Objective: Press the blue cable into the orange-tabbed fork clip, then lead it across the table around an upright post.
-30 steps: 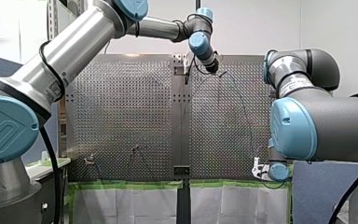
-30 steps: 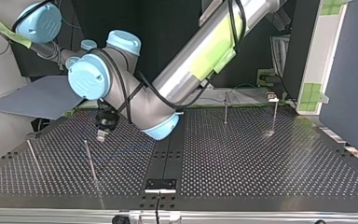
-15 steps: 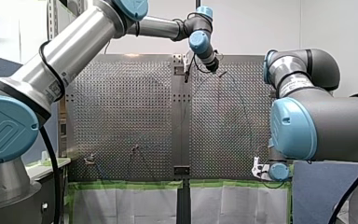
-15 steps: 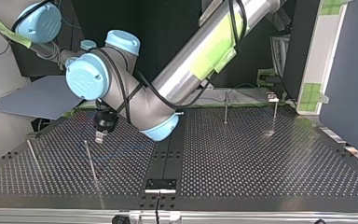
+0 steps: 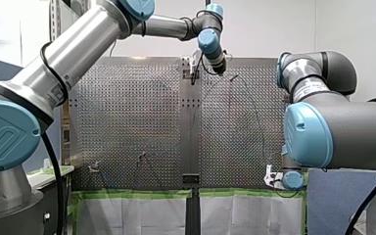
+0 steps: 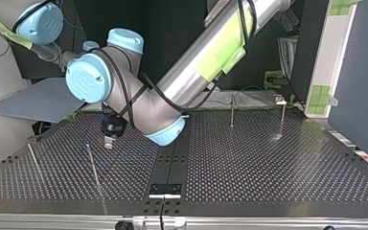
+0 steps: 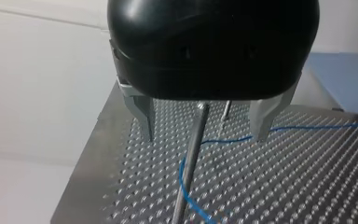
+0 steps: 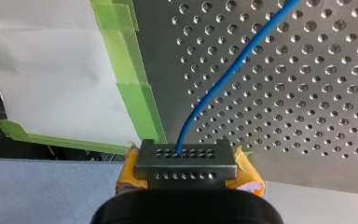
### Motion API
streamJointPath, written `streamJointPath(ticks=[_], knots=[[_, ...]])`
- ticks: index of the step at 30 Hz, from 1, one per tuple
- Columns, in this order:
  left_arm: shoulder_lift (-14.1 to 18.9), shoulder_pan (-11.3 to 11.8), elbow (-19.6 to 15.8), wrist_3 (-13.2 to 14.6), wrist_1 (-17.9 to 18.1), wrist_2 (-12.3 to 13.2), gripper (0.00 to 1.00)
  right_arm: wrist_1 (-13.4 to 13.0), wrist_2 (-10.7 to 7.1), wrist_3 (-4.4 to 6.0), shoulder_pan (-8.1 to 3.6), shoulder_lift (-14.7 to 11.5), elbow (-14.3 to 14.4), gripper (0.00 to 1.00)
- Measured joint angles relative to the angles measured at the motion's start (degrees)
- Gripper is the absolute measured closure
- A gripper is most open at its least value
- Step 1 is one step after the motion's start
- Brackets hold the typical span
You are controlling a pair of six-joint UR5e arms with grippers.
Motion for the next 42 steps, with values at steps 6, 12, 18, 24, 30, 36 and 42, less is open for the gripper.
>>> streamJointPath(ticks=[6,12,18,24,30,36,42], knots=[[0.3,0.0,0.0,-0.3,-0.4,-2.9,0.00,0.0,-0.01,0.04,0.02,0.0,0.0,1.00],[0.4,-0.1,0.0,-0.6,-0.8,-3.9,0.00,0.0,-0.01,0.08,0.02,0.0,0.0,1.00],[0.4,-0.2,0.0,-0.7,-0.8,-3.9,0.00,0.0,-0.01,0.08,0.02,0.0,0.0,1.00],[0.4,-0.2,0.0,-0.7,-0.8,-3.8,0.00,0.0,-0.01,0.03,0.08,0.0,0.0,1.00],[0.5,-0.4,-0.2,-0.8,-1.5,-4.4,0.00,0.0,-0.01,0.00,0.10,0.0,0.0,1.00],[3.1,-1.1,-2.7,-0.5,0.0,-5.0,0.00,0.0,-0.02,0.03,0.10,0.0,0.0,1.00],[6.9,-0.8,-6.5,-1.1,3.8,-1.9,0.00,0.0,-0.01,-0.04,0.10,0.0,0.0,1.00]])
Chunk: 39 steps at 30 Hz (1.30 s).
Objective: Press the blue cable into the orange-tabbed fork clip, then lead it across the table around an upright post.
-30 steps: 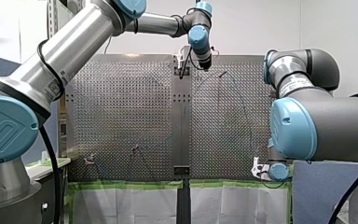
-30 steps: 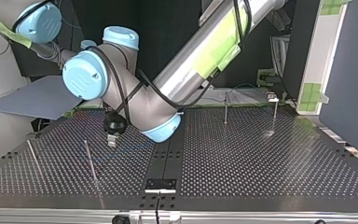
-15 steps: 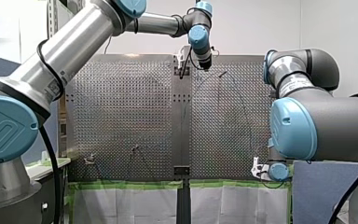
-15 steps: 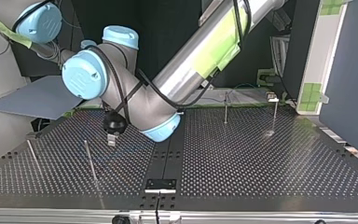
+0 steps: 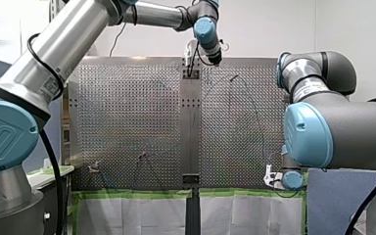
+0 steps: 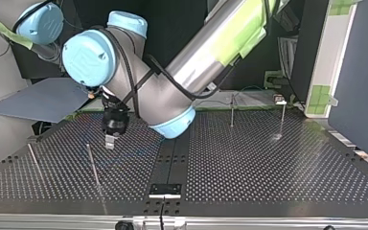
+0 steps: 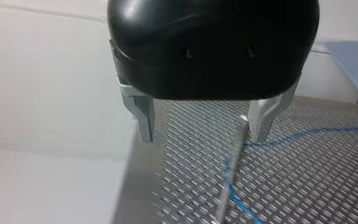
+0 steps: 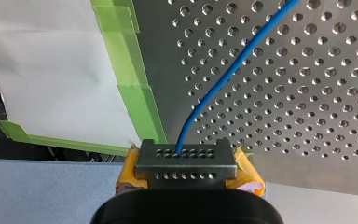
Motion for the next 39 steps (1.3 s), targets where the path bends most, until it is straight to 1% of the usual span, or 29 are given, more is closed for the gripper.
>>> streamJointPath(ticks=[11,16,21,28,36,39], knots=[[5.7,0.8,-5.8,-5.0,5.8,4.7,0.00,0.1,-0.12,-0.12,0.05,0.0,0.0,1.00],[8.7,0.7,-8.7,-8.0,8.7,7.6,0.00,0.0,-0.17,-0.14,0.13,0.0,0.0,1.00],[11.9,1.0,-11.9,-11.1,11.9,8.8,0.00,0.0,-0.24,-0.09,0.26,0.0,0.0,1.00],[15.9,1.1,-15.9,-15.1,15.9,8.4,0.00,0.0,-0.66,-0.04,0.33,0.0,0.0,1.00],[20.3,1.1,-20.3,-19.5,20.3,6.1,0.00,0.0,-0.70,-0.04,0.38,0.0,0.0,1.00],[21.2,1.1,-21.9,-20.9,21.9,5.3,0.00,0.0,-0.71,-0.09,0.42,0.0,0.0,1.00]])
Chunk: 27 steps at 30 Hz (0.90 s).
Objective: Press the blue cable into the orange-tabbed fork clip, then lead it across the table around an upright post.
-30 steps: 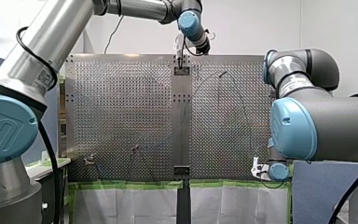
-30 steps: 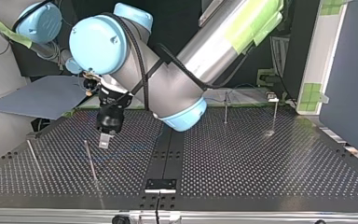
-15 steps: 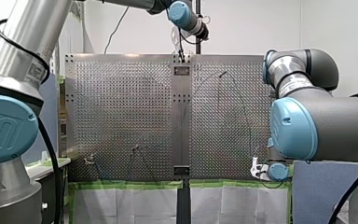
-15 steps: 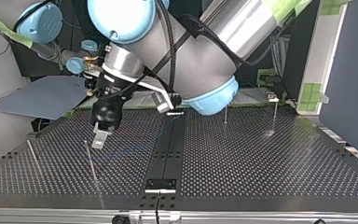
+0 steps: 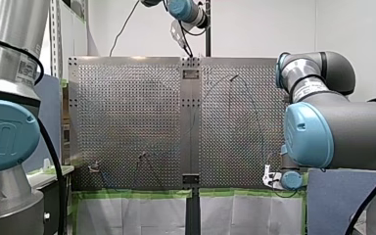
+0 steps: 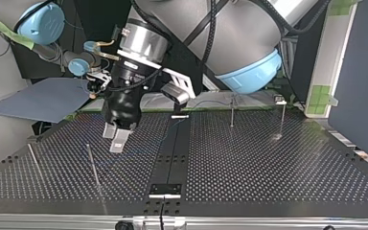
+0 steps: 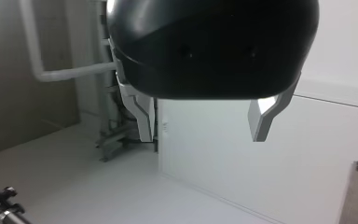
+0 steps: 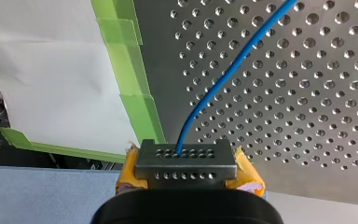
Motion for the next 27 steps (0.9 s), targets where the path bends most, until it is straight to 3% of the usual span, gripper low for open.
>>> streamJointPath(ticks=[12,27], knots=[[-0.7,0.1,-6.8,-3.4,6.8,-0.9,0.00,-0.1,0.00,-0.05,0.19,0.0,0.0,1.00],[-0.8,0.2,-15.3,-2.8,15.3,-3.0,0.00,-0.1,-0.24,0.04,0.20,0.0,0.0,1.00]])
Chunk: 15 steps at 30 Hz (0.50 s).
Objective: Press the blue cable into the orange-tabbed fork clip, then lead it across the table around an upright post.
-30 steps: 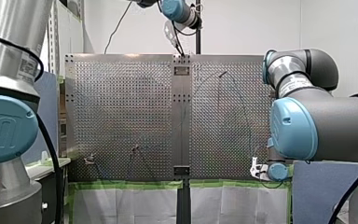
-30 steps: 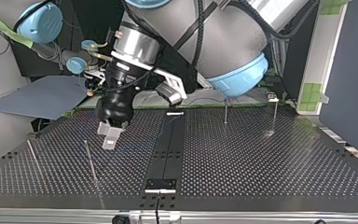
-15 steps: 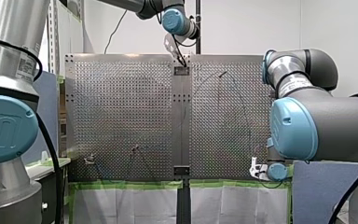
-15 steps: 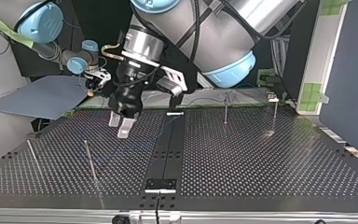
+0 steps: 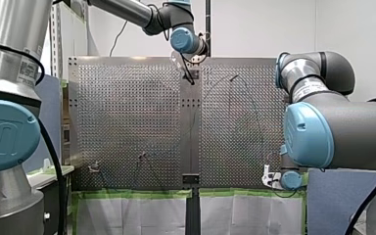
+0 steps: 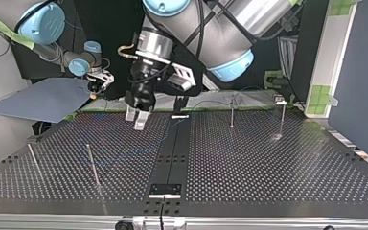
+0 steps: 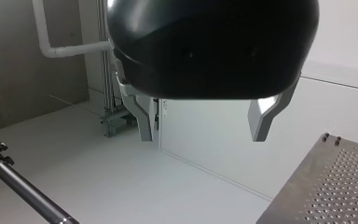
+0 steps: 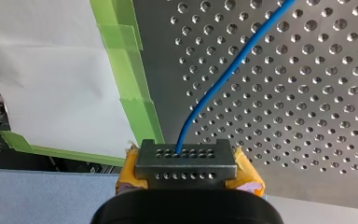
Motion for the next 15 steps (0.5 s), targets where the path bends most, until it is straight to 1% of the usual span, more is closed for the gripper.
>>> streamJointPath(ticks=[5,10,15], knots=[[0.0,0.0,-2.7,0.2,2.7,-0.3,0.00,0.0,-0.02,-0.05,0.00,0.0,0.0,1.00],[0.0,0.0,-5.7,1.1,5.7,-2.6,0.00,0.0,-0.03,-0.07,0.00,0.0,0.0,1.00],[0.0,0.0,-8.6,1.3,8.6,-4.2,0.00,0.1,-0.03,-0.08,0.07,0.0,0.0,1.00]])
